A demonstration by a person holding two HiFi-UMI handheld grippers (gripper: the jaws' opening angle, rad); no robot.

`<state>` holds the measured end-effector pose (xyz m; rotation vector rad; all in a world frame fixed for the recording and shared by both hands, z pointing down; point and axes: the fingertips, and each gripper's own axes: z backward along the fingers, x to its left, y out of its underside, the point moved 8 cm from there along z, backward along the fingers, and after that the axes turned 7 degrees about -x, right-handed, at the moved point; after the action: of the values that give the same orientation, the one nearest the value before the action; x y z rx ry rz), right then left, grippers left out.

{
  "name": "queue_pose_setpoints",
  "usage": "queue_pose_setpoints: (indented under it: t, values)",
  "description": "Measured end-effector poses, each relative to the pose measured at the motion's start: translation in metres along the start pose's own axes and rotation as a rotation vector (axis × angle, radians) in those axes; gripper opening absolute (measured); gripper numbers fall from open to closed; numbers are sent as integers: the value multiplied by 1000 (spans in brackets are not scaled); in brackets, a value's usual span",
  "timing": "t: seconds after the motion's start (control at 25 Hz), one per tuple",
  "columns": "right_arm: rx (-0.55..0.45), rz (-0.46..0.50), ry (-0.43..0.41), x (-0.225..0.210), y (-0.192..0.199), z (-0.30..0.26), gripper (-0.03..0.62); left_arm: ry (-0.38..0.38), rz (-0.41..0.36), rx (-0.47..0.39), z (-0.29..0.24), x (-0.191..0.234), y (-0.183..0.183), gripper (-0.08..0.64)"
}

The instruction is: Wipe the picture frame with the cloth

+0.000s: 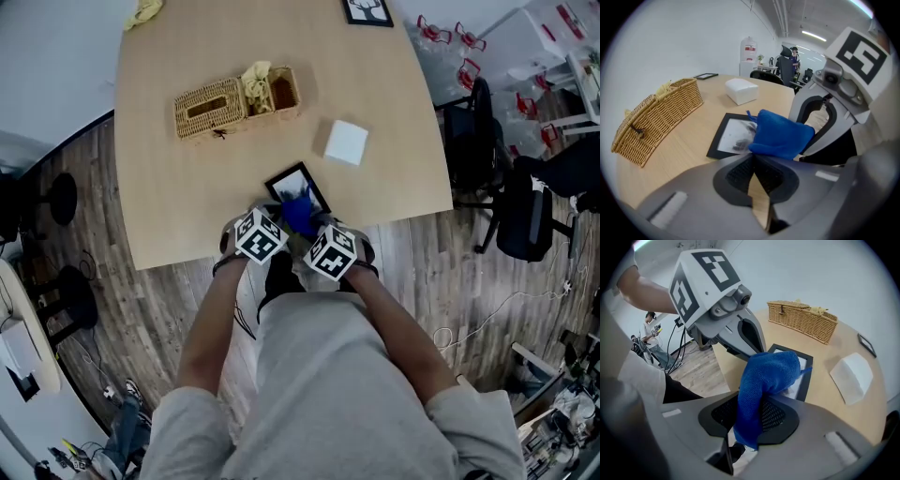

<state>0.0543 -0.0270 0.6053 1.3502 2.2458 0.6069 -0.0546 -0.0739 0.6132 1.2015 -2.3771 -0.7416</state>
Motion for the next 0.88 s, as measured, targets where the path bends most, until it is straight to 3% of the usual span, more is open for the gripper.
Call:
queue_pose_setpoints:
  t: [0.52, 0.88]
  values:
    - [12, -118, 78, -29, 36, 23, 101, -10, -18, 12, 0, -2, -1, 54]
    - [20, -160, 103, -48, 62, 48, 101, -53, 18, 28, 4, -3, -7, 52]
